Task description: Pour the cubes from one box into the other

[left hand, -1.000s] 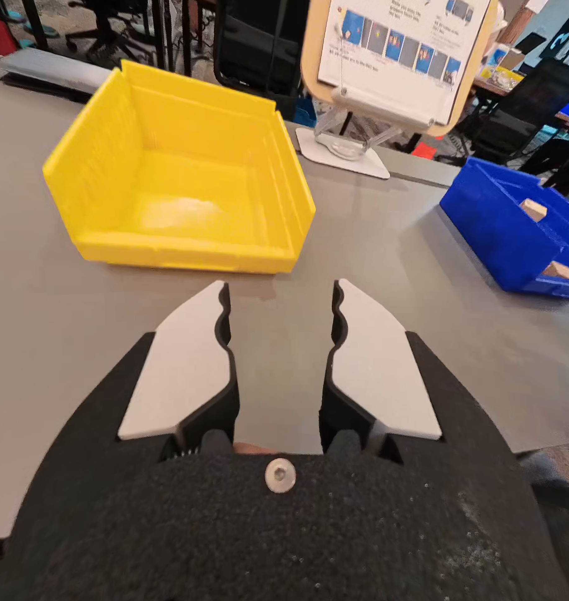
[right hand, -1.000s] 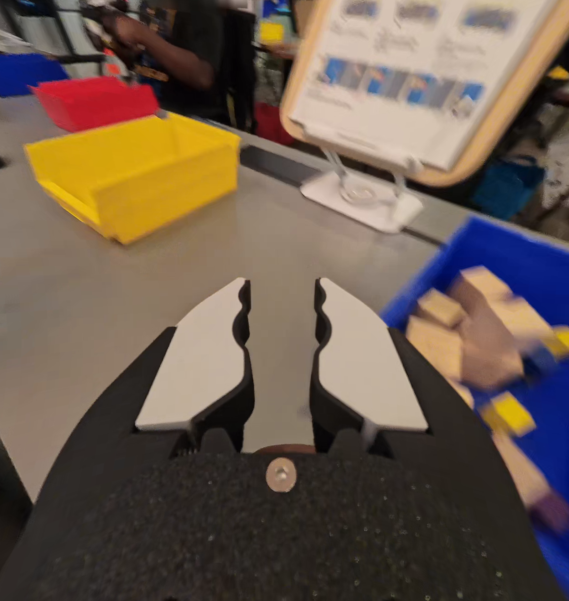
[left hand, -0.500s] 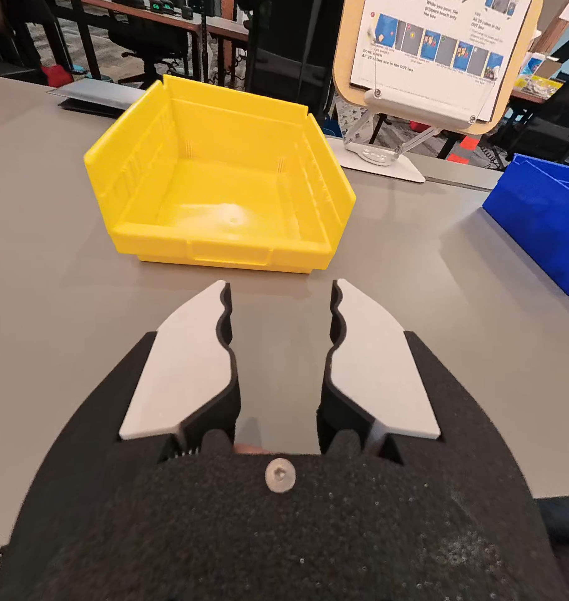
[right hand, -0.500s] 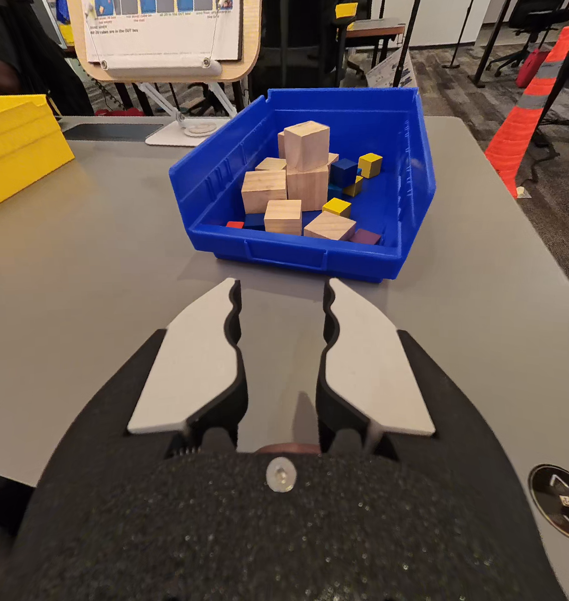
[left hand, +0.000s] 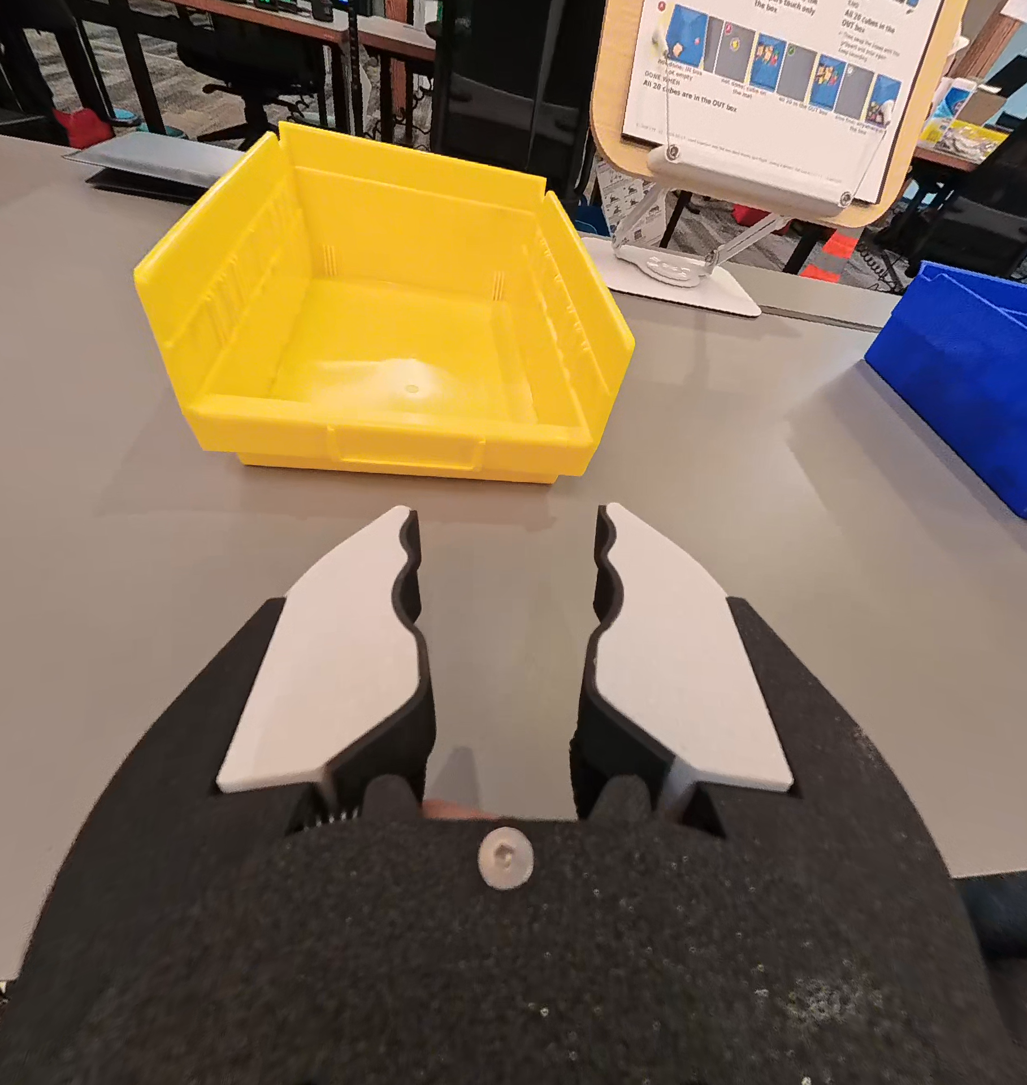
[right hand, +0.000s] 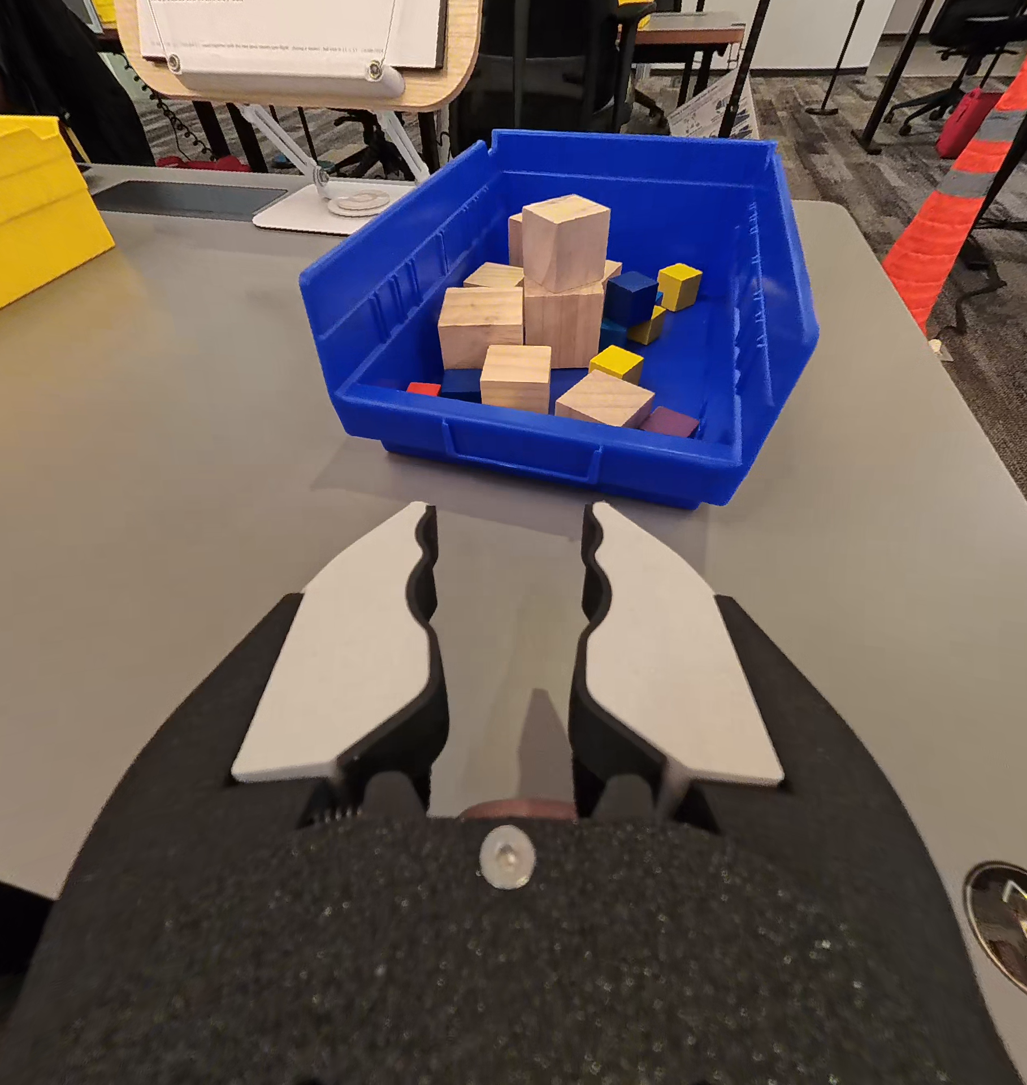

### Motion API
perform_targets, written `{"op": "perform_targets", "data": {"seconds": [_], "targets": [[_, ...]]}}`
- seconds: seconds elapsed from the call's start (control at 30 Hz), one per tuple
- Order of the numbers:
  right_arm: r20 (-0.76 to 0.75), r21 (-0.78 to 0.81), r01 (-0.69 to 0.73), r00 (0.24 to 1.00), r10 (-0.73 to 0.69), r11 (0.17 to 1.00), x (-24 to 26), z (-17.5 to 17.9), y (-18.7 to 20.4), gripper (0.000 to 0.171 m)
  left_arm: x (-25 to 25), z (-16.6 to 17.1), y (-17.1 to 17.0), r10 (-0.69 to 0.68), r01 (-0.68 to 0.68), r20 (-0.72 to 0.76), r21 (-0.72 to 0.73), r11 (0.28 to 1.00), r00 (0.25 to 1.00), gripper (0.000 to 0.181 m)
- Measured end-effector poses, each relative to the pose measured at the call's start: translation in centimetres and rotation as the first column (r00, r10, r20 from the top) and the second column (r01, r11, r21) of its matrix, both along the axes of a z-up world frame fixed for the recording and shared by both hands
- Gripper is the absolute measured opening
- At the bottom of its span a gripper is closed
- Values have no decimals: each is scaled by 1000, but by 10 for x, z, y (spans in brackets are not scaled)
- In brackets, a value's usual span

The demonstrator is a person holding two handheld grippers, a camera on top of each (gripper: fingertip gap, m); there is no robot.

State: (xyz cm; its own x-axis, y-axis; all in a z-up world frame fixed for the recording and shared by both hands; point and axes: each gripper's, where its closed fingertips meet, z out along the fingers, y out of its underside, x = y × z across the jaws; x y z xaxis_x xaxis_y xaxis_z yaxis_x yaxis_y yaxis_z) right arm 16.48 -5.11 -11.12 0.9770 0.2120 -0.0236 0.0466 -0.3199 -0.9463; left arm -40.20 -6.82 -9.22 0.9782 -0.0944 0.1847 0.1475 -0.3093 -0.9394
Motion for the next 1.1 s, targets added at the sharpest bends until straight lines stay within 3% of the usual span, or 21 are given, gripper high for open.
{"op": "perform_targets", "data": {"seconds": [0.2, 0.27, 0.4, 0.53, 0.67, 0.87, 0.97, 1.1], "targets": [[-5, 10, 8, 1000, -8, 1000, 0, 1, 3, 46, 3, -2, 4, 14, -14, -8, -7, 1000, 1000, 57], [-23, 7, 20, 1000, -20, 1000, 1, 0, 5, 47, 25, 9, 14, -20, 20, 20, 4, 1000, 1000, 57], [-27, 29, 35, 999, -35, 999, 2, 6, 6, 46, 131, 20, 39, -247, 246, -50, -29, 969, 968, 57], [-10, 35, 45, 999, -45, 998, 7, 5, 6, 48, 274, -4, 49, -526, 522, 19, -160, 838, 850, 58], [-28, 21, 46, 999, -45, 999, 10, 3, 4, 48, 394, -24, 59, -643, 626, -16, -206, 752, 766, 59], [9, 3, 67, 998, -67, 998, 16, -4, 1, 51, 486, -25, 124, -553, 536, -39, -199, 820, 832, 58], [67, -17, 148, 987, -146, 989, 29, -11, 1, 53, 473, -33, 153, -433, 394, -199, -206, 895, 879, 15], [93, -68, 257, 964, -250, 964, 48, -22, 4, 65, 464, -34, 147, -402, 356, -242, -212, 910, 883, 11]]}}
